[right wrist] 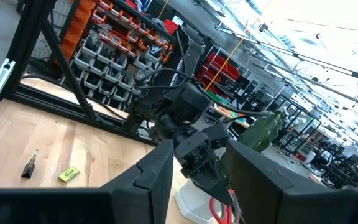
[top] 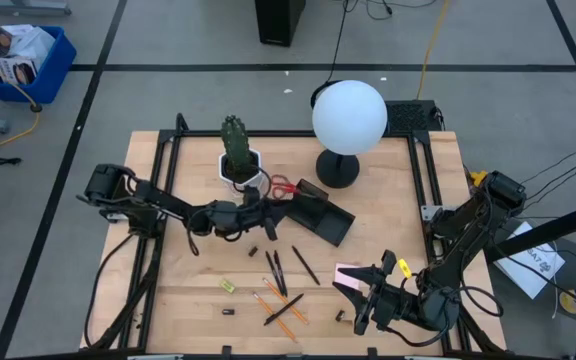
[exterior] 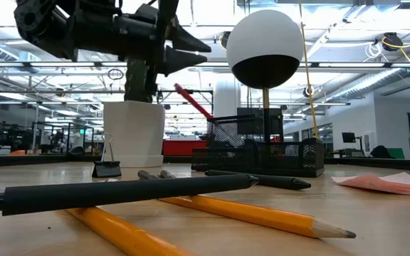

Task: Pick and place office supplies into organizer
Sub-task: Put the red scissors into the black desk organizer

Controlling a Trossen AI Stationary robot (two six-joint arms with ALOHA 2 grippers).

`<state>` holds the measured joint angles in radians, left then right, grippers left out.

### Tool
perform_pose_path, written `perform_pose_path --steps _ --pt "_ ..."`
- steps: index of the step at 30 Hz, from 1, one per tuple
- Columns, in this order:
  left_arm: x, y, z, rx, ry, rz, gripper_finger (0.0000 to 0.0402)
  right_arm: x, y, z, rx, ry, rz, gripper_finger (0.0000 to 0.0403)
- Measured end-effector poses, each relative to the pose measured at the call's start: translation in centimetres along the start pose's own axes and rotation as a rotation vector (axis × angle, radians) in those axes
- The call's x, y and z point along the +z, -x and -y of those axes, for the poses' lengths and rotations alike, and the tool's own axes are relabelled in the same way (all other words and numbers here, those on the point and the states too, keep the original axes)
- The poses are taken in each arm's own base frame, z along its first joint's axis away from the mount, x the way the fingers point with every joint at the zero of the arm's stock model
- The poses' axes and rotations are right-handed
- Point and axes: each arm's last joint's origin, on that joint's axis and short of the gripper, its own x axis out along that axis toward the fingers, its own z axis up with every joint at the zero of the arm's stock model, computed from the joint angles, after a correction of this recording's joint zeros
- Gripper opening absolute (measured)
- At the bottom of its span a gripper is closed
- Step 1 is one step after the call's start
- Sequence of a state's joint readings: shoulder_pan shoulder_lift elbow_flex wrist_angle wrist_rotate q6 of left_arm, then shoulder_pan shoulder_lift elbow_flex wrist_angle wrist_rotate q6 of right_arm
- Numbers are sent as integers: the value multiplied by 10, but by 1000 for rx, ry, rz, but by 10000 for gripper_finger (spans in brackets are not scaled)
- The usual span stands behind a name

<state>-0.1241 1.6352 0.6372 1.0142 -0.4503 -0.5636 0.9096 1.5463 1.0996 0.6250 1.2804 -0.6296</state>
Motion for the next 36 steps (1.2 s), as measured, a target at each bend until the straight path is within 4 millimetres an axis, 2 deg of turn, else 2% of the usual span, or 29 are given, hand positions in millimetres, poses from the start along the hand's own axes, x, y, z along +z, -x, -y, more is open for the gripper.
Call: perform_pose_path --steps 2,6,11,14,21,24,27,36 --pt "0 -1 -1 -7 62 -16 93 0 0 0 0 -7 0 144" --pt "-6 6 11 -49 54 -28 93 0 0 0 0 -11 0 144" --pt "-21 21 31 -34 58 -39 93 -1 0 0 1 -9 -3 144" --pt "-31 30 38 32 47 -44 93 -1 0 0 2 -10 -2 144" --pt "-45 39 39 102 21 -119 93 0 0 -1 2 -11 -2 144" --pt "-50 41 40 85 16 -168 93 -1 0 -1 3 -4 -4 144" --pt "-55 46 44 50 -71 -213 93 -5 0 -3 11 15 -20 144" --pt "-64 52 47 -54 -170 -343 93 -15 -19 0 -30 -22 -71 144"
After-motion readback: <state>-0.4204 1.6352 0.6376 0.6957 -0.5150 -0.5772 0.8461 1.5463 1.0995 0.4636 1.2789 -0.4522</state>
